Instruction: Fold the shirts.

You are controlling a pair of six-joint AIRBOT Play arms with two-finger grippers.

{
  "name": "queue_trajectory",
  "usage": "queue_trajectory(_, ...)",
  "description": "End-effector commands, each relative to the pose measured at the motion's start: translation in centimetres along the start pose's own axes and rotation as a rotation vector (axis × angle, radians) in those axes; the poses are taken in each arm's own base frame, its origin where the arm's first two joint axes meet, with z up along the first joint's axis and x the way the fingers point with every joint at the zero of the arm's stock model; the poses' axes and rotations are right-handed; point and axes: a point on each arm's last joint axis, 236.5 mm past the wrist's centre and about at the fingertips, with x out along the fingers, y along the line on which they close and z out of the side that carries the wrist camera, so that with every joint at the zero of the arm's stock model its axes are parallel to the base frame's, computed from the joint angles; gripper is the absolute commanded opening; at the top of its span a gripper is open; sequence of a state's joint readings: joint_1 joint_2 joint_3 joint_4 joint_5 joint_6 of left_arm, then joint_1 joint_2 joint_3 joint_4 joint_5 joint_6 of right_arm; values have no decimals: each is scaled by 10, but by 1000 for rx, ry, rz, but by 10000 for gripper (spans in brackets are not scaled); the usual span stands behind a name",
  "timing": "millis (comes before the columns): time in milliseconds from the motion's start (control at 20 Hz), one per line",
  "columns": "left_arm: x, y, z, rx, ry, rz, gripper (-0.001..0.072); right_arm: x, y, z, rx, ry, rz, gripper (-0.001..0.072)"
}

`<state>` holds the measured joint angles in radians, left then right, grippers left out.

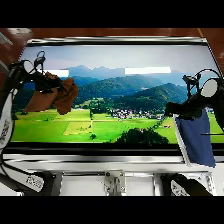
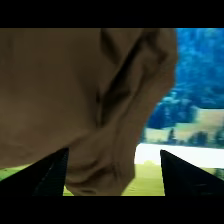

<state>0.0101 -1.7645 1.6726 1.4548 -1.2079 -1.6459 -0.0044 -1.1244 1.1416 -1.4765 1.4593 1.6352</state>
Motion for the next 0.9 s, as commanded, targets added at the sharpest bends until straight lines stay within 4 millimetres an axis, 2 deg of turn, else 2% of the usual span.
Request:
queue_trajectory(0,51,37,-20,-28,215,137,720,0,1,5,0,-19,3,680)
queue_trajectory(150,54,69,-3,-48,155,256,720,0,1,5,0,-19,3,680)
queue_trajectory(300,59,69,16,-59,74,240,702,0,1,6,0,-23,3,679)
queue_trajectory(350,60,68,19,-68,61,233,518,0,1,6,0,-24,3,679)
queue_trajectory(400,60,65,18,-69,62,222,267,0,1,6,0,-26,4,679)
queue_trajectory(450,60,59,17,-60,69,197,79,0,1,7,0,-28,4,679)
queue_trajectory(500,57,51,16,-30,75,164,38,0,1,7,-1,-31,3,679)
queue_trajectory(550,49,40,19,-1,65,136,37,0,0,8,-2,-32,0,679)
queue_trajectory(600,37,32,23,33,42,127,37,0,-2,9,-10,-37,-8,679)
queue_trajectory(700,-2,4,36,134,-40,109,36,0,-5,13,-63,-53,-25,679)
queue_trajectory(800,-58,-36,45,240,-152,81,36,-1,-7,15,-101,-60,-34,679)
queue_trajectory(850,-93,-60,47,285,-224,60,36,-3,-9,14,-106,-57,-41,679)
